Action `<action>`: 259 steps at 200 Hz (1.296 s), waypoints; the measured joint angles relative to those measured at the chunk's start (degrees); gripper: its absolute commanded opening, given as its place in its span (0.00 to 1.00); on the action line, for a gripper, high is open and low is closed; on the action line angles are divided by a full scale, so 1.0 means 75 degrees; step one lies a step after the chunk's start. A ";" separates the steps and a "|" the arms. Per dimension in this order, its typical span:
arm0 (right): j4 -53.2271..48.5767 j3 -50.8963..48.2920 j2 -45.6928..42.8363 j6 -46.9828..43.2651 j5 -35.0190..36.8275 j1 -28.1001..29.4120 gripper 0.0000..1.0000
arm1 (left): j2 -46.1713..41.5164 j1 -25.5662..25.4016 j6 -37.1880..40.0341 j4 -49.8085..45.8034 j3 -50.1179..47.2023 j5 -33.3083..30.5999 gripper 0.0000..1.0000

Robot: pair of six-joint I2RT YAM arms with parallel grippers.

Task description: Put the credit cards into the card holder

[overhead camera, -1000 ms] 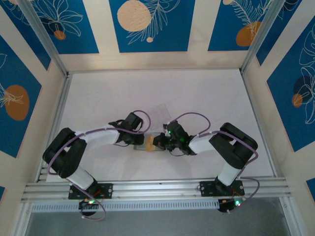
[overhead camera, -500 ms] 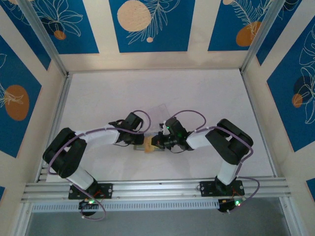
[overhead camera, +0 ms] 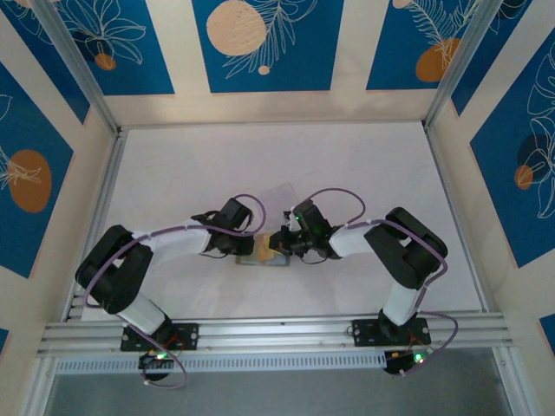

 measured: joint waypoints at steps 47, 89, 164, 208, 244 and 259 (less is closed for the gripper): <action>0.0708 0.0020 0.0256 0.0388 0.0562 0.0536 0.00 | 0.0000 0.0000 0.0000 -0.0003 0.0000 0.0000 0.13; 0.1055 0.0015 0.0443 0.0653 0.0860 0.0734 0.01 | -0.0038 0.0000 -0.0003 -0.0041 0.0006 -0.0003 0.14; 0.1148 0.0090 0.0484 0.0723 0.0968 0.0901 0.24 | -0.1408 0.0930 -0.0545 -0.0571 -0.0801 0.0373 0.17; 0.0058 0.0530 0.0280 0.0239 0.0912 0.0918 0.36 | -0.1288 0.1183 -0.0615 -0.0460 -0.0833 0.0720 0.15; -0.1874 0.1174 0.0064 -0.0402 0.1017 0.0950 0.38 | -0.0764 0.1189 -0.0612 -0.0230 -0.0833 0.0918 0.14; -0.2629 0.1411 -0.0026 -0.0650 0.1122 0.0965 0.40 | -0.0670 0.1189 -0.0609 -0.0140 -0.0833 0.0985 0.14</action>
